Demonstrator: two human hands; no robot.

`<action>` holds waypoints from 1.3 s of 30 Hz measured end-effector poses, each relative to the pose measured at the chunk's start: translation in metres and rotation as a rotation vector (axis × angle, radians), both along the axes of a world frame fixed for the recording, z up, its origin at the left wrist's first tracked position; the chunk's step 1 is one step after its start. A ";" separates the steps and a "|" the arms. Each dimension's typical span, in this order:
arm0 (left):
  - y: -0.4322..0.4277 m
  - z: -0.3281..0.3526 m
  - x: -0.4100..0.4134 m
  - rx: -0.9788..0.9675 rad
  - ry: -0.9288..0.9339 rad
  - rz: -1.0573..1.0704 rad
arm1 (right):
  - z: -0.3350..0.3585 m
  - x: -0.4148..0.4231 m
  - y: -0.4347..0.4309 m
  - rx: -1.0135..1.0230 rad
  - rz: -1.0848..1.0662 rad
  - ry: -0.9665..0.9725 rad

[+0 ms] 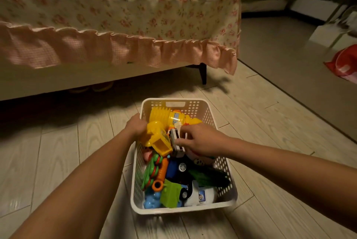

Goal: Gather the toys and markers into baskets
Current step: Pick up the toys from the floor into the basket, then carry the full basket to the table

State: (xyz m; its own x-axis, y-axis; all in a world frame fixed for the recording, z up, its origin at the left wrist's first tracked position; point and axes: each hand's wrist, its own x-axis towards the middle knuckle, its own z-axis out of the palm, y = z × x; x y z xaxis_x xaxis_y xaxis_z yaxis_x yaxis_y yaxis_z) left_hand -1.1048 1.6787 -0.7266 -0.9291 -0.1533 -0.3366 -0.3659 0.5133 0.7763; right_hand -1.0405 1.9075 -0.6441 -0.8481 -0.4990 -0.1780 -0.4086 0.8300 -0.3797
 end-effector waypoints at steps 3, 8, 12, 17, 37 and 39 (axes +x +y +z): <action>-0.002 0.007 0.010 0.018 -0.060 -0.035 | 0.004 -0.015 0.021 -0.133 -0.252 0.180; -0.005 0.016 0.030 -0.002 -0.202 -0.142 | -0.023 -0.029 0.067 0.024 -0.575 -0.042; -0.010 0.012 0.036 -0.041 -0.207 -0.156 | -0.047 -0.017 0.068 -0.111 -0.681 -0.302; 0.000 -0.004 0.033 -0.220 -0.111 -0.026 | -0.069 -0.013 0.065 -0.484 -0.697 -0.396; -0.044 0.089 0.067 -0.167 -0.129 -0.009 | 0.018 0.014 0.035 -0.436 -0.712 -0.279; -0.055 0.119 0.076 -0.153 -0.126 -0.017 | 0.052 0.019 0.026 -0.440 -0.710 -0.294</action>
